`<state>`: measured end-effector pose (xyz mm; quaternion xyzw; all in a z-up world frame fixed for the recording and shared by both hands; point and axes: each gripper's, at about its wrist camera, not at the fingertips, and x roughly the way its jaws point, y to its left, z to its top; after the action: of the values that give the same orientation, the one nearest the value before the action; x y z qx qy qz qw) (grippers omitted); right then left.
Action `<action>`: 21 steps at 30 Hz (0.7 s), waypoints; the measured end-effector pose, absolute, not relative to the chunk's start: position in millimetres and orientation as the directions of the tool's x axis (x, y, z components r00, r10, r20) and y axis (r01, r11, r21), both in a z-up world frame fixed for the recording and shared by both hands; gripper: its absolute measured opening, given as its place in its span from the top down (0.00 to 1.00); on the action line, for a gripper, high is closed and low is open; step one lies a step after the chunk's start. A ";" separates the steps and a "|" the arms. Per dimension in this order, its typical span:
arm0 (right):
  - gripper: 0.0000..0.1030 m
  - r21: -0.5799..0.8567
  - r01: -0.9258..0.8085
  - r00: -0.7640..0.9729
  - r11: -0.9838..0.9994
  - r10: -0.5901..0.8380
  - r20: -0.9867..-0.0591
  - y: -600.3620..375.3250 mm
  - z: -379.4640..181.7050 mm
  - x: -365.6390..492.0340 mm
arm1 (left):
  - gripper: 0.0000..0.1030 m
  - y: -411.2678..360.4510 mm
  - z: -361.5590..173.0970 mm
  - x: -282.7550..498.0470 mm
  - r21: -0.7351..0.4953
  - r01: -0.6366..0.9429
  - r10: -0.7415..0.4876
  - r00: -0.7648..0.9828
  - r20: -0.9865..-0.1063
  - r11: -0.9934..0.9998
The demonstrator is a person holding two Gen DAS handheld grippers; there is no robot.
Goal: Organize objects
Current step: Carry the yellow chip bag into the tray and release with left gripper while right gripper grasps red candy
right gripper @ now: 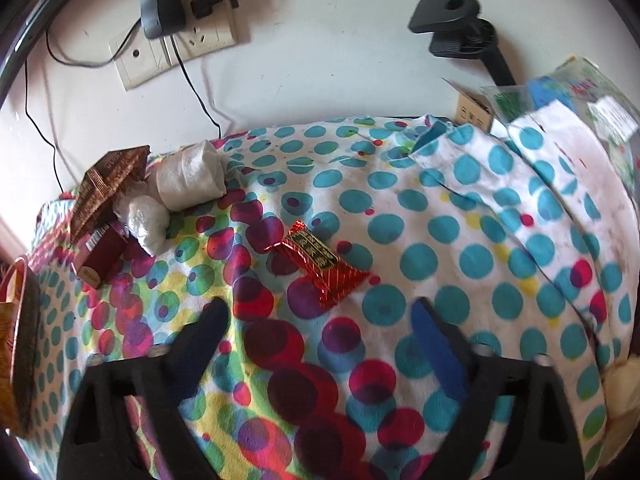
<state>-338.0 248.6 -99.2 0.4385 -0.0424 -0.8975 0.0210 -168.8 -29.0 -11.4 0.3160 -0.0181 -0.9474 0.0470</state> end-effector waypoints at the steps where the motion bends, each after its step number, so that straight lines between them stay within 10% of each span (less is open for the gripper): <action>1: 0.42 0.090 0.002 -0.615 -0.996 -0.072 -0.785 249.6 -99.2 -341.3 | 0.66 -35.2 -9.6 -163.9 0.063 0.087 -0.107 -0.798 -0.593 -0.994; 7: 0.46 0.079 0.009 -0.616 -0.997 -0.067 -0.785 253.0 -99.6 -353.1 | 0.66 -70.5 -6.0 -141.2 0.033 0.144 -0.135 -0.797 -0.589 -0.989; 9: 0.68 0.089 0.012 -0.624 -0.996 -0.077 -0.778 253.2 -99.2 -351.9 | 0.66 -79.1 -6.0 -135.7 0.032 0.165 -0.153 -0.798 -0.584 -0.986; 13: 0.81 0.100 0.044 -0.633 -0.994 -0.106 -0.767 251.4 -97.0 -351.6 | 0.66 -94.4 -6.5 -127.7 0.028 0.196 -0.175 -0.794 -0.582 -0.980; 21: 0.81 0.053 0.097 -0.696 -0.994 -0.106 -0.710 238.0 -83.5 -335.0 | 0.66 -132.3 -7.2 -109.0 0.045 0.273 -0.248 -0.775 -0.581 -0.961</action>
<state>-335.0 238.0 -83.5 0.3859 -0.0060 -0.9209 0.0551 -109.0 -132.3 -7.2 0.3052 0.0210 -0.9420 0.1382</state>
